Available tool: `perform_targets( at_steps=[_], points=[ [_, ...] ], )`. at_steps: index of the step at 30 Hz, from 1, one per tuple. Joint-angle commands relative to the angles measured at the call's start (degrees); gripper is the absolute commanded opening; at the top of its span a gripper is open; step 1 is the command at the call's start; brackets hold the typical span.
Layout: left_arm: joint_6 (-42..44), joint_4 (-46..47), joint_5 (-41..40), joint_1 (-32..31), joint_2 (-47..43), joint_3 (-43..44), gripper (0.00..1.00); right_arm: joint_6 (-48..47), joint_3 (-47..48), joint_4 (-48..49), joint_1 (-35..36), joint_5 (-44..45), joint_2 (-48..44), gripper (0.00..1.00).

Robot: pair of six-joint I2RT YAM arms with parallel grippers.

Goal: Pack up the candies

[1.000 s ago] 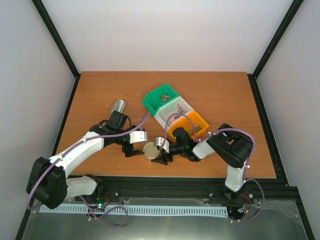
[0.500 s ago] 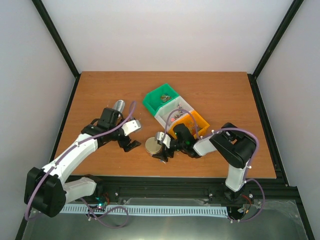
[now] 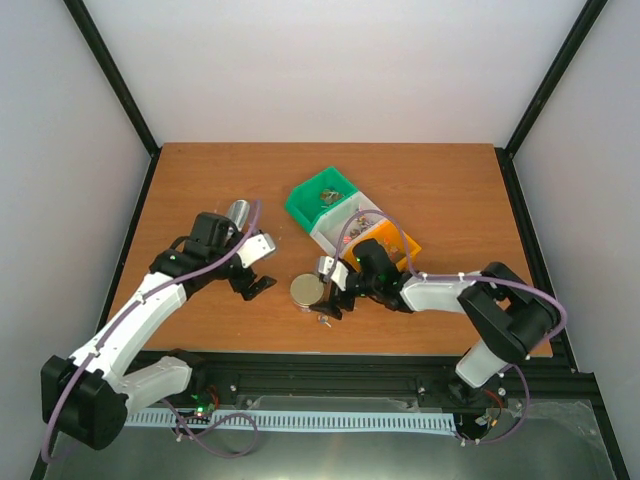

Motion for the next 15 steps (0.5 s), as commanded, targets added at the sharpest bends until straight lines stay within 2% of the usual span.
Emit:
perform_targets(
  at_steps=[1,7,12,15],
  points=[
    [-4.7,-2.1,-1.9,0.4,-1.2,3.8,1.00,-0.3,2.6,-5.1,-0.4,-0.7,-5.6,1.00],
    [-10.8,-6.9,-2.4,0.4,4.5,13.8,1.00,-0.1,8.4,-14.2,-3.1,0.1,-13.6,1.00],
    [-14.5,-11.8,-3.1,0.7,14.4,25.9,1.00,0.0,15.4,-21.2,-7.7,2.4,-17.9,1.00],
    [-17.2,-17.6,-0.2,3.1,22.4,36.0,1.00,0.7,19.6,-25.1,-11.7,3.2,-19.1,1.00]
  ],
)
